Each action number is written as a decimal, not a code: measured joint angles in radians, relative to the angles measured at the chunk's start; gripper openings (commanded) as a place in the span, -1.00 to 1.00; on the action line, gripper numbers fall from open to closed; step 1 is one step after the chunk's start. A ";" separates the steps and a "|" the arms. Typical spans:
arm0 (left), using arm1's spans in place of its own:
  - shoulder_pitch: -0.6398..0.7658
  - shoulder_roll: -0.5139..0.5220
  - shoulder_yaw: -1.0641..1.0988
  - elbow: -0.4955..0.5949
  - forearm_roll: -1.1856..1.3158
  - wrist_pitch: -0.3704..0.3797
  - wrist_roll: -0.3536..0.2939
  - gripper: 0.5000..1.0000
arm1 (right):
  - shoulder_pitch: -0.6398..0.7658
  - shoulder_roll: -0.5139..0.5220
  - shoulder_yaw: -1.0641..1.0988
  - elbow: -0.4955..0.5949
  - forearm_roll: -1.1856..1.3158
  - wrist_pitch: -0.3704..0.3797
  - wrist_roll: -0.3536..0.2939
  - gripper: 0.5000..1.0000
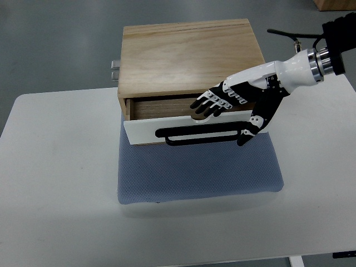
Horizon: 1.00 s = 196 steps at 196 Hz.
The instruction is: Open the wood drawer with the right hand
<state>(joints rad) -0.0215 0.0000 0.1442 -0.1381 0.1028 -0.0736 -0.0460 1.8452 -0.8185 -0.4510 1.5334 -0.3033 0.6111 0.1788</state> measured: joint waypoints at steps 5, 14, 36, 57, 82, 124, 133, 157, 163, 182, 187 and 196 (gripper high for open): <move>0.000 0.000 0.000 0.000 0.000 0.000 0.000 1.00 | 0.000 -0.009 0.023 -0.004 0.002 0.000 0.000 0.81; 0.000 0.000 0.000 0.000 0.000 0.000 0.000 1.00 | -0.001 -0.026 0.063 -0.013 0.005 0.000 0.000 0.81; 0.000 0.000 0.000 0.000 0.000 0.000 0.000 1.00 | -0.015 -0.069 0.155 -0.047 0.021 0.000 0.003 0.81; 0.000 0.000 0.000 0.000 0.000 0.000 0.000 1.00 | -0.059 -0.101 0.237 -0.088 0.041 0.000 0.005 0.81; 0.000 0.000 0.000 0.000 0.000 0.000 0.000 1.00 | -0.156 -0.119 0.383 -0.140 0.051 -0.066 0.005 0.81; 0.000 0.000 0.000 0.000 0.000 0.000 0.000 1.00 | -0.410 -0.077 0.754 -0.250 0.024 -0.289 -0.011 0.81; 0.000 0.000 0.000 0.000 0.000 0.000 0.000 1.00 | -0.462 -0.052 0.838 -0.280 0.000 -0.318 -0.026 0.81; 0.000 0.000 0.000 0.000 0.000 0.000 0.000 1.00 | -0.576 0.019 1.045 -0.364 -0.092 -0.362 -0.063 0.81; 0.000 0.000 0.000 0.000 0.000 0.000 0.000 1.00 | -0.608 0.047 1.108 -0.393 -0.127 -0.365 -0.070 0.81; 0.000 0.000 0.000 0.000 0.000 0.000 0.000 1.00 | -0.697 0.135 1.301 -0.475 -0.248 -0.361 -0.102 0.81; 0.000 0.000 0.000 0.000 0.000 0.000 0.000 1.00 | -0.718 0.155 1.348 -0.493 -0.276 -0.357 -0.112 0.81; 0.000 0.000 0.000 0.000 0.000 0.000 0.000 1.00 | -0.754 0.189 1.428 -0.522 -0.318 -0.346 -0.129 0.81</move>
<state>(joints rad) -0.0214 0.0000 0.1442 -0.1381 0.1028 -0.0736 -0.0460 1.0910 -0.6297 0.9766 1.0112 -0.6213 0.2655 0.0500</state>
